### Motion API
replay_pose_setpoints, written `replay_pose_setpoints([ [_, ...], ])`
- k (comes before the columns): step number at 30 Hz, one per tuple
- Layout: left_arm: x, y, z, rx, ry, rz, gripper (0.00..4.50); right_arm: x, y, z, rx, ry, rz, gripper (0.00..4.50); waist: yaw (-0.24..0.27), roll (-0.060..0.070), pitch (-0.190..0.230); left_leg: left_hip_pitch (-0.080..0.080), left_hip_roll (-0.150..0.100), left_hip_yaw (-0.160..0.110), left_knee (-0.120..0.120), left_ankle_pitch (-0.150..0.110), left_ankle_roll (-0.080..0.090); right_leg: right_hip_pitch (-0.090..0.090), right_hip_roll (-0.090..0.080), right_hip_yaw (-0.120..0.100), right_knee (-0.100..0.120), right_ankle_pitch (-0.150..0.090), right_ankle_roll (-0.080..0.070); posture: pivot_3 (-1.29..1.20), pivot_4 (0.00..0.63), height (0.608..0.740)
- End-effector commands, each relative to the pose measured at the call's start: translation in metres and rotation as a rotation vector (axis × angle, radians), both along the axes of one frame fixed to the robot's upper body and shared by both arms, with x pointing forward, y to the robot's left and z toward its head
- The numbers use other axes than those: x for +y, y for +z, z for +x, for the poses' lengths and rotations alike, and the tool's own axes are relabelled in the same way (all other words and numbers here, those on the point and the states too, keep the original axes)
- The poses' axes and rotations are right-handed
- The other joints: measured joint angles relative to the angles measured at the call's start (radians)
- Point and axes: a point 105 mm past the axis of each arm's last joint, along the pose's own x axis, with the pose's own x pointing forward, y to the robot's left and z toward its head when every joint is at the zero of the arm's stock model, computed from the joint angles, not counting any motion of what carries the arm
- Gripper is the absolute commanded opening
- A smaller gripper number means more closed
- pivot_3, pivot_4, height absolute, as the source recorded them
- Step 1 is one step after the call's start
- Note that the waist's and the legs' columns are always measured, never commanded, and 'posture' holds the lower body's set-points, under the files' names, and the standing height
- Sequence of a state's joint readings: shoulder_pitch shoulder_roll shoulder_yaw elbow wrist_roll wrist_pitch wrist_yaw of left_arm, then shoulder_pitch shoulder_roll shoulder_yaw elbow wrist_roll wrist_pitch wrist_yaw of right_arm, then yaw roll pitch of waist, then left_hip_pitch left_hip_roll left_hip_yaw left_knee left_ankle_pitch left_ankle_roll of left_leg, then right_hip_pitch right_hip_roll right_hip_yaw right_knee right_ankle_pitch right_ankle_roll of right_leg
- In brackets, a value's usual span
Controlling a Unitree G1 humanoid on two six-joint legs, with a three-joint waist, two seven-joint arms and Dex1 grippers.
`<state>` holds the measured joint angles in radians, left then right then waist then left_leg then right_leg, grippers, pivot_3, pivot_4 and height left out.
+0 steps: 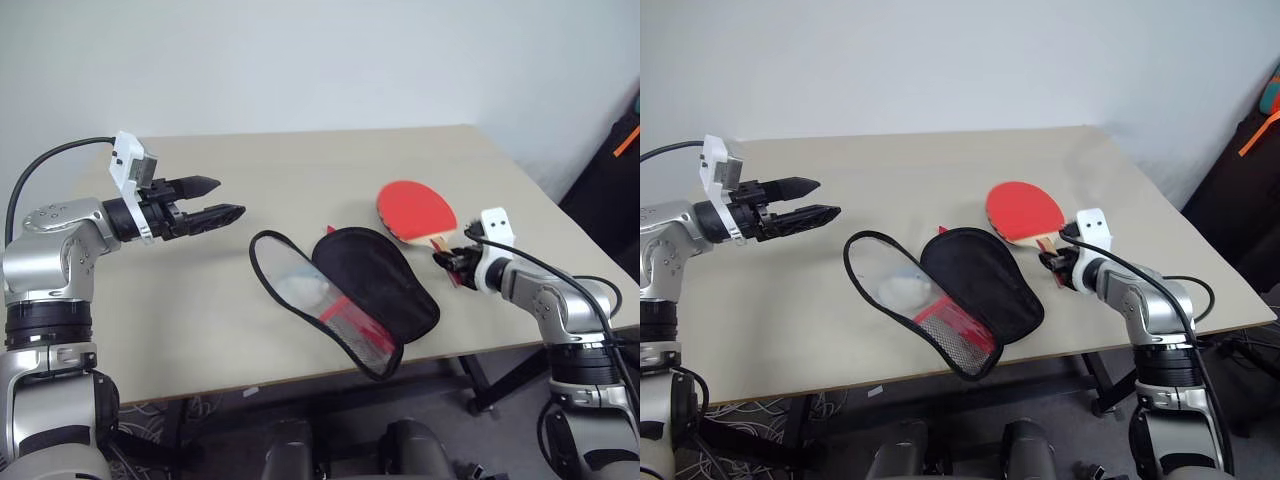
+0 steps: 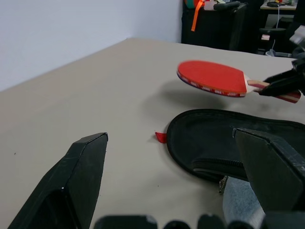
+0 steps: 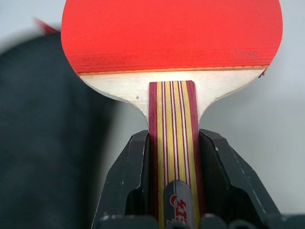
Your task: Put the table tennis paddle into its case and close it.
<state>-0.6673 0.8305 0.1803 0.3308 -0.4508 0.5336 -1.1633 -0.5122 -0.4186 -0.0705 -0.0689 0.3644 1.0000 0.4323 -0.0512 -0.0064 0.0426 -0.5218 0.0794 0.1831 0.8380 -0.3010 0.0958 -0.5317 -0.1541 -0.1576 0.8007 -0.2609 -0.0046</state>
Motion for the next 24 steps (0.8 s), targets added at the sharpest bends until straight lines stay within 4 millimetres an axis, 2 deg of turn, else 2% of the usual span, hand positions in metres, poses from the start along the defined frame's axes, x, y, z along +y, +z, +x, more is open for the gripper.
replay_pose_setpoints([
  [1,0.001,0.015,0.000,-0.061,0.000,-0.011,4.50,0.028,0.030,-0.006,-0.088,0.056,0.035,1.12,0.002,0.000,0.000,0.000,0.000,0.000,0.000,0.000,0.000,0.000,0.000,0.000,0.000,0.000,0.000,0.00,0.000,0.654],
  [5,0.001,0.015,0.000,-0.063,0.001,-0.009,4.50,0.057,0.023,-0.019,-0.055,0.115,0.048,1.12,0.001,0.000,0.000,0.000,0.000,0.000,0.000,0.000,0.000,-0.001,-0.001,0.000,0.000,0.000,0.000,0.00,0.000,0.654],
  [8,0.001,0.016,0.000,-0.065,0.001,-0.008,4.50,0.067,0.012,-0.028,-0.020,0.138,0.040,1.12,0.001,0.000,0.000,0.000,-0.001,0.001,-0.002,0.000,-0.001,-0.001,0.000,0.000,0.000,0.000,0.000,0.00,0.000,0.654],
  [14,0.002,0.017,-0.001,-0.066,0.003,-0.006,4.50,0.076,-0.006,-0.041,0.038,0.162,0.026,1.12,-0.002,0.000,0.000,0.000,-0.001,0.003,-0.004,0.000,-0.001,-0.001,0.000,0.001,0.000,0.000,0.000,0.00,0.000,0.654],
  [24,0.002,0.019,-0.002,-0.065,0.004,-0.005,4.50,0.074,-0.018,-0.048,0.073,0.170,-0.012,1.12,-0.002,0.000,0.000,0.000,-0.002,0.005,-0.007,0.002,-0.005,-0.004,0.000,0.002,0.000,0.001,0.000,0.00,0.000,0.654],
])
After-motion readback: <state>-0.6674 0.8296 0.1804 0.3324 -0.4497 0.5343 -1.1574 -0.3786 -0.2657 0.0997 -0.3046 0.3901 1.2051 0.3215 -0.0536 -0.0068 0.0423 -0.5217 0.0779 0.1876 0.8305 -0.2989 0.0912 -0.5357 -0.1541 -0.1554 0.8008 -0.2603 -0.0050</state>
